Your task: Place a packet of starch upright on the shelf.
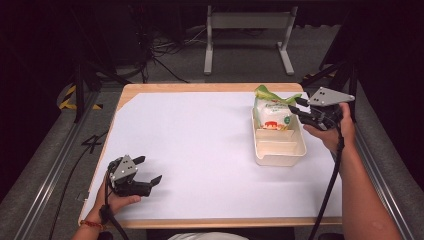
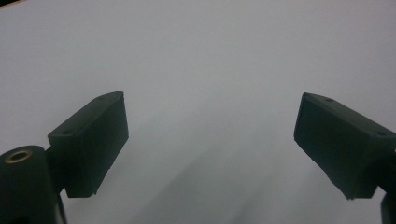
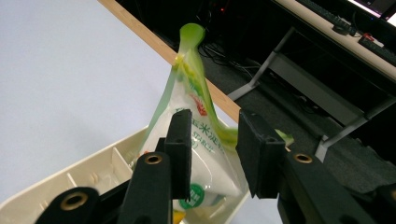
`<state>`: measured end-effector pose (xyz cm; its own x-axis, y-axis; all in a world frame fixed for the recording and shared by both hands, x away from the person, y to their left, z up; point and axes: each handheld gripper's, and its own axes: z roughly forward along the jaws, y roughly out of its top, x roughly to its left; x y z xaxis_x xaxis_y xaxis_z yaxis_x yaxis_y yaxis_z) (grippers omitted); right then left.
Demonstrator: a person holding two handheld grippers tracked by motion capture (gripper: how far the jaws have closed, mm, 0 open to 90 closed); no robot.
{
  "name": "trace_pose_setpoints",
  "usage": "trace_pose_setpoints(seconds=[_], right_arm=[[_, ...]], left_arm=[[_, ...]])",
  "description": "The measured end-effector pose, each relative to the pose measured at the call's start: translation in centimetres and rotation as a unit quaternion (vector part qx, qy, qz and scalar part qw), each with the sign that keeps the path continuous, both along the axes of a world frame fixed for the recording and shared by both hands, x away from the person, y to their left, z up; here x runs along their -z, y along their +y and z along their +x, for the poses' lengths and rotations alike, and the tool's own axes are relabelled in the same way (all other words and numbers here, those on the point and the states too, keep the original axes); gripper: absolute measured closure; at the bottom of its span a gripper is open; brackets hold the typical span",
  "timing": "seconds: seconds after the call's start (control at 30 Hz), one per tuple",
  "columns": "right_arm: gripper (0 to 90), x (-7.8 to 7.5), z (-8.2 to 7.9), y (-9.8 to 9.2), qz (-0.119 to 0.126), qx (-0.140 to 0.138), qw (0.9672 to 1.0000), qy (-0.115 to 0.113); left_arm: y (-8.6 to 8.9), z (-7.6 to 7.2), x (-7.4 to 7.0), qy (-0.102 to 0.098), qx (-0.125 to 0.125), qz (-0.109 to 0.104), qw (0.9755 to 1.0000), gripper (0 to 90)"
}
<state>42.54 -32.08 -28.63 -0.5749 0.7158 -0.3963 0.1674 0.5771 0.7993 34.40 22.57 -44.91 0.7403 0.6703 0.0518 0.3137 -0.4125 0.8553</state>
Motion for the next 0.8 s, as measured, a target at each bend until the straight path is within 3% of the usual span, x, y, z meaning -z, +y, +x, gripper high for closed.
trace_pose_setpoints(seconds=[0.57,0.8], right_arm=[[51.9,1.7,-3.0,-0.3,-0.015,-0.006,0.9997,0.016],[46.5,2.9,-4.2,-0.8,-0.001,-0.010,0.9996,0.025]], left_arm=[[-0.4,0.4,0.0,0.000,0.007,-0.002,1.0000,10.9],[-0.4,0.4,0.0,0.001,0.006,-0.001,1.0000,10.8]])
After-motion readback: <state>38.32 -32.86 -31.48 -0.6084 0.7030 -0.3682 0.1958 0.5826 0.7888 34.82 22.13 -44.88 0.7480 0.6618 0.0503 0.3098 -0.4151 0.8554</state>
